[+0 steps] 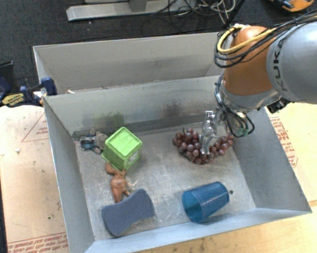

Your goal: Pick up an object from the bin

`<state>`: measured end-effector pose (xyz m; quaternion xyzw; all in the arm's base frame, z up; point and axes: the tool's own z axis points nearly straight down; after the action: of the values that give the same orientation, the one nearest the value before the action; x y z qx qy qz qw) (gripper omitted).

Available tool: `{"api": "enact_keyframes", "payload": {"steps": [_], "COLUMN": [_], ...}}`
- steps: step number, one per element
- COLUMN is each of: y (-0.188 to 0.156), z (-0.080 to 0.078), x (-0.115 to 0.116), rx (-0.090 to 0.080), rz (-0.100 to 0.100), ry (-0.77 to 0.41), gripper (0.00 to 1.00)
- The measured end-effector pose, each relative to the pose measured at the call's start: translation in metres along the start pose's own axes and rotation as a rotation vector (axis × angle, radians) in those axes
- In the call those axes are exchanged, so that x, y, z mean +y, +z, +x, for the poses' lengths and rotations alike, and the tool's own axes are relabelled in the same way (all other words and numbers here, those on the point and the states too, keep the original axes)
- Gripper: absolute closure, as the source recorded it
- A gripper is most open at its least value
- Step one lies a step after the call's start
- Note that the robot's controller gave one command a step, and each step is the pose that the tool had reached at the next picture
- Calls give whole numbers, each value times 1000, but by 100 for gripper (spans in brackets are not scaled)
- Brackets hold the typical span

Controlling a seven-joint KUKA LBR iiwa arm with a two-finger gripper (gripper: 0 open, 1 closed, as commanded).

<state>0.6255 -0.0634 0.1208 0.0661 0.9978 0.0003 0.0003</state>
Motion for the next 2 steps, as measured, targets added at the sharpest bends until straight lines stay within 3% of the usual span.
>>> {"api": "enact_keyframes", "payload": {"steps": [1, 2], "y": [-38, -24], "z": [-17, -16], "x": [8, 33], "rx": [4, -14], "rz": [0, 0], "ry": [-98, -157], "gripper": [100, 100]}}
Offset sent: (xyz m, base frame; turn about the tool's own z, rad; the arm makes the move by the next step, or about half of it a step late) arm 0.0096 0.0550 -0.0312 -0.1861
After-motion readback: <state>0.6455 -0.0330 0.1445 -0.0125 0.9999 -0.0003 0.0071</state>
